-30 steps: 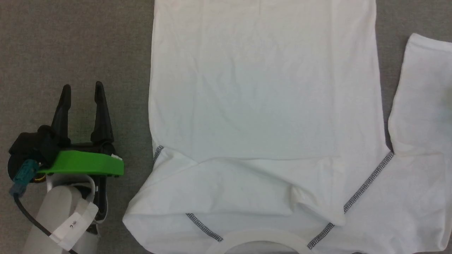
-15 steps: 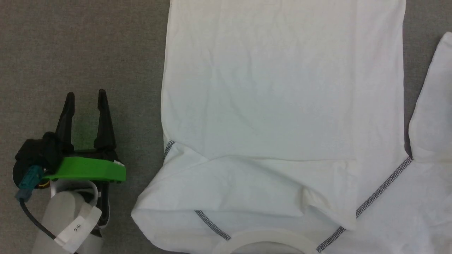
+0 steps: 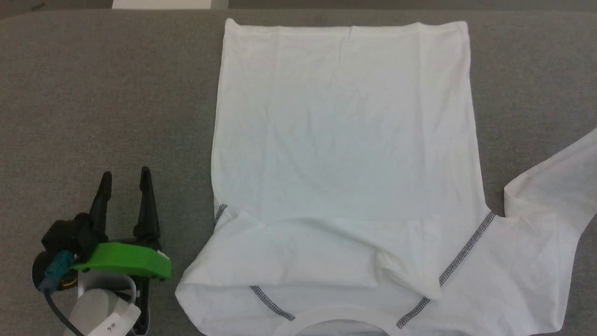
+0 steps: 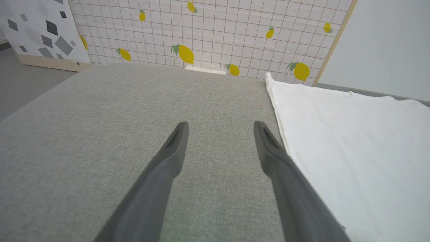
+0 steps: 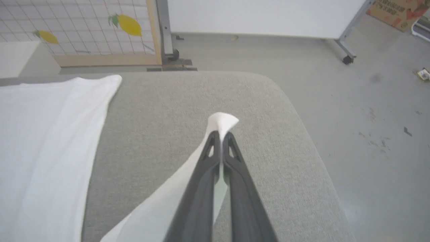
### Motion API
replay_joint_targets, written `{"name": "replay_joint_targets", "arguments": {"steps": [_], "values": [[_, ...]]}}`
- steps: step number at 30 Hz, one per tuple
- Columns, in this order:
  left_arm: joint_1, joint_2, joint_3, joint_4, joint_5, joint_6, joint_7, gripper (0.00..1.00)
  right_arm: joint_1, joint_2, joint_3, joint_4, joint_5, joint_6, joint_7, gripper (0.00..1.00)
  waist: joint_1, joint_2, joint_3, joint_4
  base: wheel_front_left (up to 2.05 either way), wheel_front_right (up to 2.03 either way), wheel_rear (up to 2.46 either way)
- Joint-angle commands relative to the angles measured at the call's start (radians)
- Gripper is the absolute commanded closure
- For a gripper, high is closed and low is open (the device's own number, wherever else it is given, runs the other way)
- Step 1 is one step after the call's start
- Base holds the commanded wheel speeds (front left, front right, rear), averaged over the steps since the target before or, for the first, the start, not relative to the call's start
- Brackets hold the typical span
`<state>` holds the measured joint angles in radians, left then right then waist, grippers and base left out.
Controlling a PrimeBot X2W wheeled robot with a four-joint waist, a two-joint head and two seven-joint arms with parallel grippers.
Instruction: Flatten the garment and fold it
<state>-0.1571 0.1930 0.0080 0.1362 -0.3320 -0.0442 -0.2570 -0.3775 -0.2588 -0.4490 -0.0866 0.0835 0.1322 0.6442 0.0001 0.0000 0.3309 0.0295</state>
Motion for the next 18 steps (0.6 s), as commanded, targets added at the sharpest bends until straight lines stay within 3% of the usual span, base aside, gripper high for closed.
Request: {"name": "replay_joint_targets", "arguments": {"steps": [1, 10, 14, 18], "values": [[0.024, -0.004, 0.002, 0.007, 0.012, -0.009, -0.005, 0.00, 0.042, 0.018, 0.022, -0.078, 0.014, -0.002, 0.024, 1.00, -0.0001, 0.0000, -0.101, -0.037, 0.00, 0.00, 0.00], [0.065, -0.017, -0.008, 0.024, 0.015, -0.017, -0.005, 0.00, 0.224, 0.078, 0.208, -0.503, 0.029, -0.002, 0.196, 1.00, -0.0001, 0.0000, -0.179, -0.033, 0.00, 0.00, 0.00], [0.069, -0.016, -0.018, 0.031, 0.015, -0.021, -0.005, 0.00, 0.262, 0.091, 0.338, -0.604, 0.011, -0.002, 0.239, 1.00, -0.0001, 0.0000, -0.186, -0.021, 0.00, 0.00, 0.00], [0.072, -0.014, -0.016, 0.033, 0.010, -0.022, -0.005, 0.00, 0.265, 0.090, 0.496, -0.621, 0.002, -0.002, 0.248, 1.00, -0.0001, 0.0000, -0.187, -0.015, 0.00, 0.00, 0.00]]}}
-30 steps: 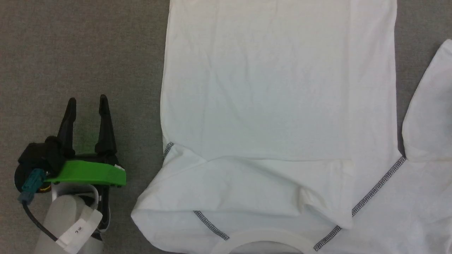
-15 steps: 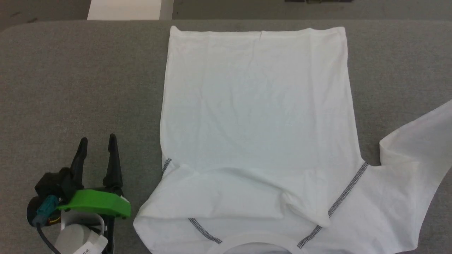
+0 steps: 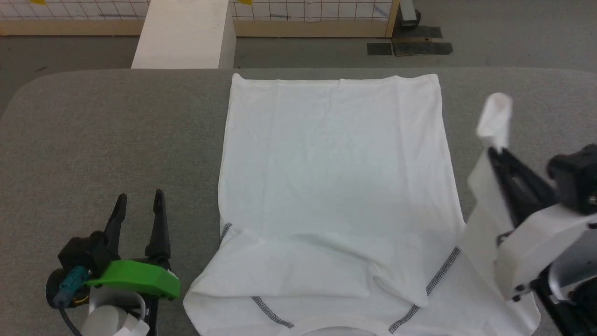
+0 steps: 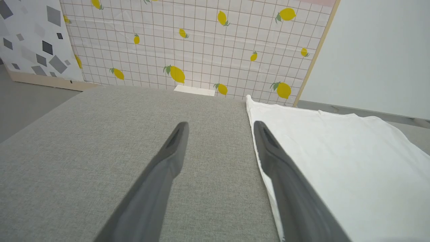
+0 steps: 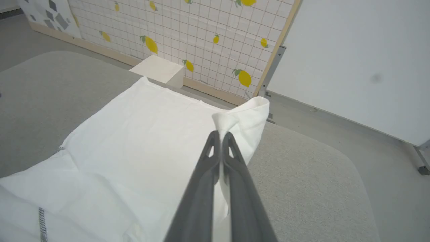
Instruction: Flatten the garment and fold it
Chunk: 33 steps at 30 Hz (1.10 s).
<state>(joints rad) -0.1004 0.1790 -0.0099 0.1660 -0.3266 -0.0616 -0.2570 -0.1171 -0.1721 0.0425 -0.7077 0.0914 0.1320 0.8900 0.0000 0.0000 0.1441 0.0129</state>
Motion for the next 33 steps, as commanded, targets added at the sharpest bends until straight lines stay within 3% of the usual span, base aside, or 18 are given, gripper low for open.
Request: {"name": "replay_joint_targets", "arguments": {"steps": [1, 9, 15, 25, 32, 33], "values": [[0.016, 0.000, 0.002, 0.004, 0.004, -0.004, -0.005, 0.00, 0.001, 0.002, 0.041, 0.011, -0.004, -0.001, 0.001, 1.00, 0.0000, 0.0000, 0.001, 0.001, 0.00, 0.00, 0.00], [-0.001, -0.002, -0.008, 0.014, -0.003, -0.005, -0.005, 0.00, -0.101, 0.008, 0.370, 0.271, 0.015, -0.001, -0.058, 1.00, 0.0000, 0.0000, 0.015, 0.013, 0.00, 0.00, 0.00], [-0.020, -0.006, -0.020, 0.020, -0.007, -0.010, -0.005, 0.00, -0.177, 0.052, 0.571, 0.575, 0.051, -0.001, -0.150, 1.00, 0.0000, 0.0000, 0.044, 0.032, 0.00, 0.00, 0.00], [-0.047, -0.015, -0.020, 0.026, -0.005, -0.015, -0.005, 0.00, -0.317, 0.113, 0.749, 1.007, 0.107, -0.001, -0.287, 1.00, 0.0000, 0.0000, 0.091, 0.054, 0.00, 0.00, 0.00], [-0.054, -0.026, -0.023, 0.036, 0.001, -0.021, -0.005, 0.00, -0.384, 0.121, 0.806, 1.135, 0.207, -0.001, -0.308, 1.00, 0.0000, 0.0000, 0.095, 0.057, 0.00, 0.00, 0.00], [-0.054, -0.027, -0.023, 0.038, 0.001, -0.022, -0.005, 0.00, -0.389, 0.121, 0.812, 1.132, 0.235, -0.001, -0.310, 0.56, 0.0000, 0.0000, 0.093, 0.057, 0.00, 0.00, 0.00]]}}
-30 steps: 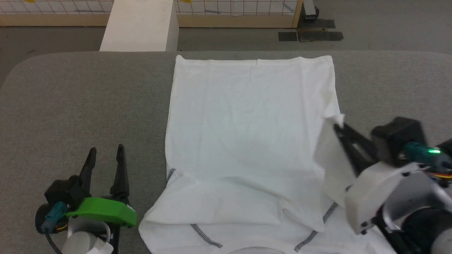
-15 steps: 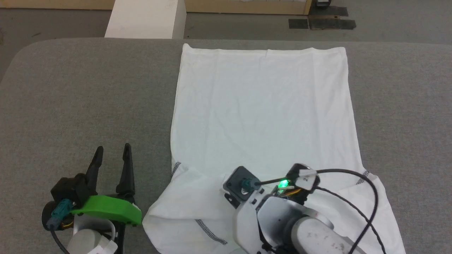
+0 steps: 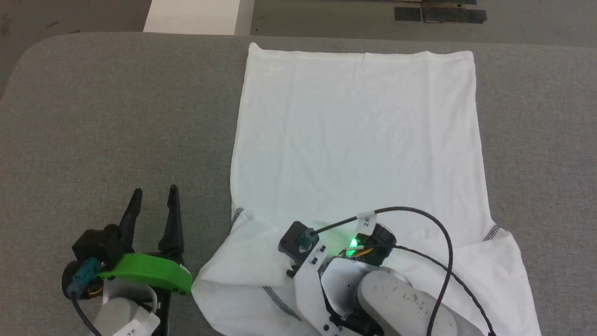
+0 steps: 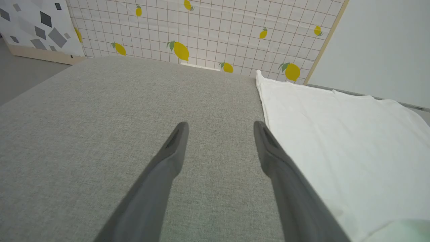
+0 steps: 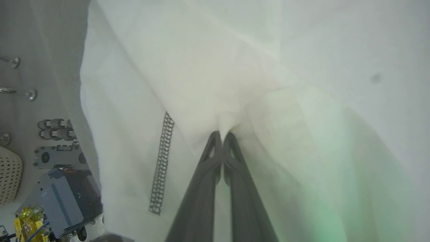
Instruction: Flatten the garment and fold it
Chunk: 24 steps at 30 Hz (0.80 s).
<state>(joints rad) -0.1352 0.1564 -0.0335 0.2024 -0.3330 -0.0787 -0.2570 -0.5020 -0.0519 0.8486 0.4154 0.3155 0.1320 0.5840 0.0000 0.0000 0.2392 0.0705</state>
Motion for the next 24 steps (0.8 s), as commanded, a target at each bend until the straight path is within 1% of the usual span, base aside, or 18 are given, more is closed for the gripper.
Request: {"name": "replay_joint_targets", "arguments": {"steps": [1, 3, 5, 9, 12, 17, 20, 24], "values": [[-0.019, -0.006, 0.000, 0.004, 0.009, -0.006, -0.005, 0.00, -0.007, 0.001, 0.004, 0.004, 0.034, -0.001, -0.010, 0.00, 0.0000, 0.0000, -0.006, -0.001, 0.00, 0.00, 0.00], [-0.016, -0.007, 0.001, 0.009, 0.010, -0.007, -0.005, 0.00, -0.007, 0.001, -0.014, -0.017, 0.078, -0.001, -0.038, 0.00, 0.0000, 0.0000, -0.016, -0.005, 0.00, 0.00, 0.00], [-0.012, -0.007, 0.004, 0.010, 0.012, -0.008, -0.005, 0.00, -0.003, 0.001, -0.057, -0.054, 0.110, -0.001, -0.094, 0.00, 0.0000, 0.0000, -0.025, -0.012, 0.00, 0.00, 0.00], [-0.006, -0.002, 0.008, 0.011, 0.016, -0.008, -0.005, 0.00, 0.018, 0.001, -0.198, -0.148, 0.118, -0.001, -0.231, 0.00, 0.0000, 0.0000, -0.043, -0.036, 0.00, 0.00, 0.00], [-0.002, 0.005, 0.008, 0.008, 0.018, -0.011, -0.005, 0.00, 0.055, 0.001, -0.321, -0.239, 0.076, -0.001, -0.325, 0.00, 0.0000, 0.0000, -0.054, -0.064, 0.00, 0.00, 0.00], [-0.035, 0.027, -0.007, -0.001, 0.027, -0.016, 0.008, 0.00, 0.161, 0.002, -0.522, -0.391, -0.024, -0.001, -0.439, 0.00, 0.0000, 0.0000, -0.048, -0.113, 0.00, 0.00, 0.00], [-0.081, 0.046, -0.025, -0.009, 0.038, -0.021, 0.031, 0.00, 0.218, 0.002, -0.602, -0.457, -0.078, -0.001, -0.498, 0.00, 0.0000, 0.0000, -0.027, -0.143, 0.00, 0.00, 0.00], [-0.185, 0.094, -0.054, -0.002, 0.048, -0.034, 0.087, 0.00, 0.281, 0.001, -0.698, -0.495, -0.148, -0.001, -0.554, 0.00, 0.0000, 0.0000, 0.022, -0.181, 0.00, 0.00, 0.00]]}}
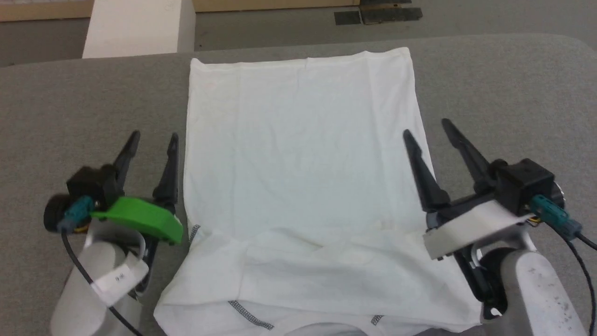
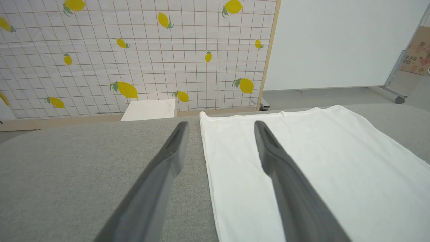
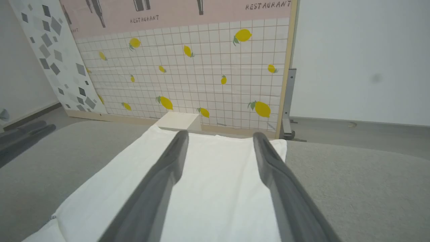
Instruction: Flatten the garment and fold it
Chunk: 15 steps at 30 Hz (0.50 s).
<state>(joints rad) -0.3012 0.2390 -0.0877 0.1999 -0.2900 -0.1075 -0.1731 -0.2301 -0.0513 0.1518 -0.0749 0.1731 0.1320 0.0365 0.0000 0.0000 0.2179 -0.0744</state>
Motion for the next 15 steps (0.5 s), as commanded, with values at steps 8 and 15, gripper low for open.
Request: {"name": "replay_joint_targets", "arguments": {"steps": [8, 15], "values": [[-0.292, 0.130, -0.023, 0.071, -0.027, -0.019, 0.157, 0.00, 0.050, 0.001, -0.133, -0.032, -0.031, -0.001, -0.053, 0.00, 0.0000, 0.0000, 0.182, -0.124, 0.00, 0.00, 0.00], [-0.523, 0.205, 0.029, 0.198, -0.107, -0.010, 0.367, 0.00, 0.027, 0.001, -0.144, -0.025, 0.014, -0.001, -0.081, 0.00, 0.0000, 0.0000, 0.314, -0.202, 0.00, 0.00, 0.00]]}}
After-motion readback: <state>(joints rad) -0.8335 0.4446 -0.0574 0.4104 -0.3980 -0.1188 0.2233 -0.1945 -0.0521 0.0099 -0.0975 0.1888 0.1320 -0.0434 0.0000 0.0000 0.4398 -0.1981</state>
